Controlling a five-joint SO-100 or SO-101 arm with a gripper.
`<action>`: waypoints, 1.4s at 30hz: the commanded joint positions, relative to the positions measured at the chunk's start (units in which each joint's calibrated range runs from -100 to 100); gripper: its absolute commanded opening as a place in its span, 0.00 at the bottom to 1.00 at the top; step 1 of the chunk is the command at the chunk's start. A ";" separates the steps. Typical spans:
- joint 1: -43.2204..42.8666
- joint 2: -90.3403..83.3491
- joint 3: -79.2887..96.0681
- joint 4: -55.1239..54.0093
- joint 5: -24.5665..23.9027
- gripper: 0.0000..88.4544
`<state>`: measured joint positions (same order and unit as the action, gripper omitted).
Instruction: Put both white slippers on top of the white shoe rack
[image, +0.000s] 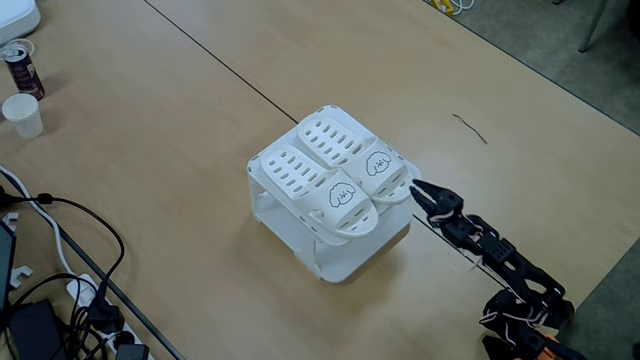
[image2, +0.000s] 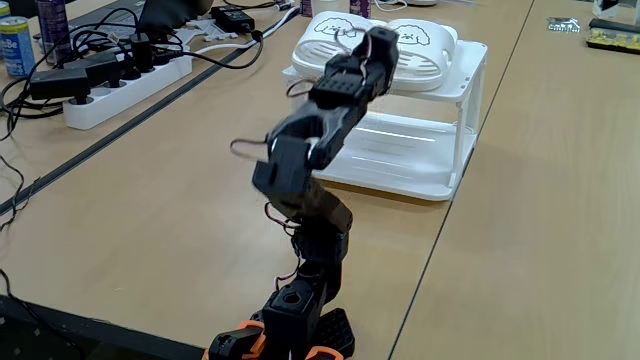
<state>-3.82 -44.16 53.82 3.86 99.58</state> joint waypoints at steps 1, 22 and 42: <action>-5.06 -8.21 5.86 -0.15 0.42 0.01; -19.86 8.53 -1.18 -0.15 0.42 0.01; -19.29 19.89 -13.72 -0.15 0.42 0.01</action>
<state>-23.82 -24.87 46.00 3.86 99.58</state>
